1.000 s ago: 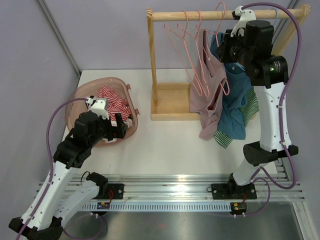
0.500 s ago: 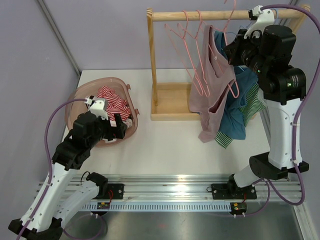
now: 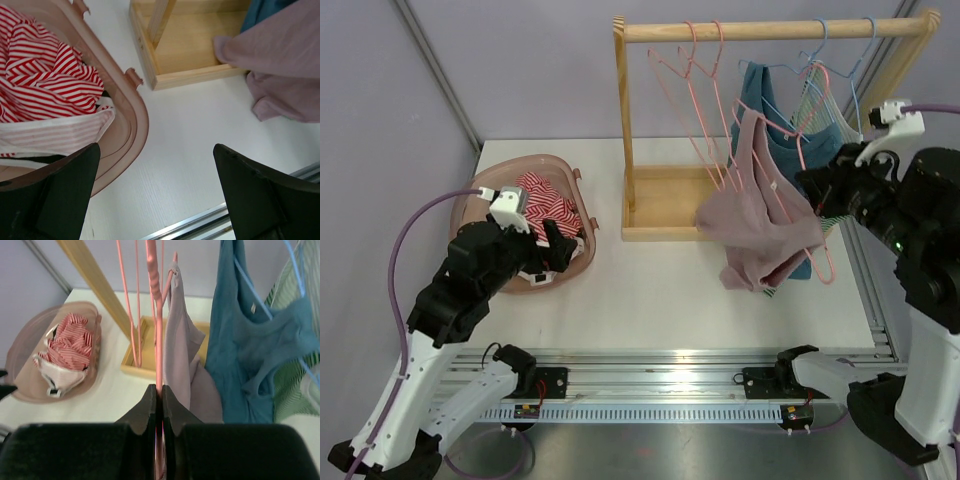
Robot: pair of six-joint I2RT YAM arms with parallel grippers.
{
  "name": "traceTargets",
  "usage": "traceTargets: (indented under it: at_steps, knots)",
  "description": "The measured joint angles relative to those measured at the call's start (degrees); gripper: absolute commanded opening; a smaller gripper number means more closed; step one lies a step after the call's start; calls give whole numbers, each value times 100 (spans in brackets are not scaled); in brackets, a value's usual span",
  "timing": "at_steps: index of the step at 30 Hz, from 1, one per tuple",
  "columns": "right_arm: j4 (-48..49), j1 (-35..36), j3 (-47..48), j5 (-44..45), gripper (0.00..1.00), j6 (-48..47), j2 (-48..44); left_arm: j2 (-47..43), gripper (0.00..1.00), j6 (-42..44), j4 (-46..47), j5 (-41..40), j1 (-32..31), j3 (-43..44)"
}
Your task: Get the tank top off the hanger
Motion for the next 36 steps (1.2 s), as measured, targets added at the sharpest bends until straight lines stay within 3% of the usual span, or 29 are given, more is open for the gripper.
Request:
traceTargets:
  at_steps: [10,18,28,36]
  knots:
    - [-713,0,-2411,-798,0,81,-1486,83,99,-302,345,109,-702,557]
    - [-437,0,-4065,-2295,0,111,-2120,203,99,-490,492,-319,-1416,479]
    - [863,0,-4588,-4345,0,435,-2286,282,99,-750,780,-1648,-2931,83]
    - [1709,0,-4419,-5097,0,822,-2361,728,99,-643,1220,-2627,-4358,153]
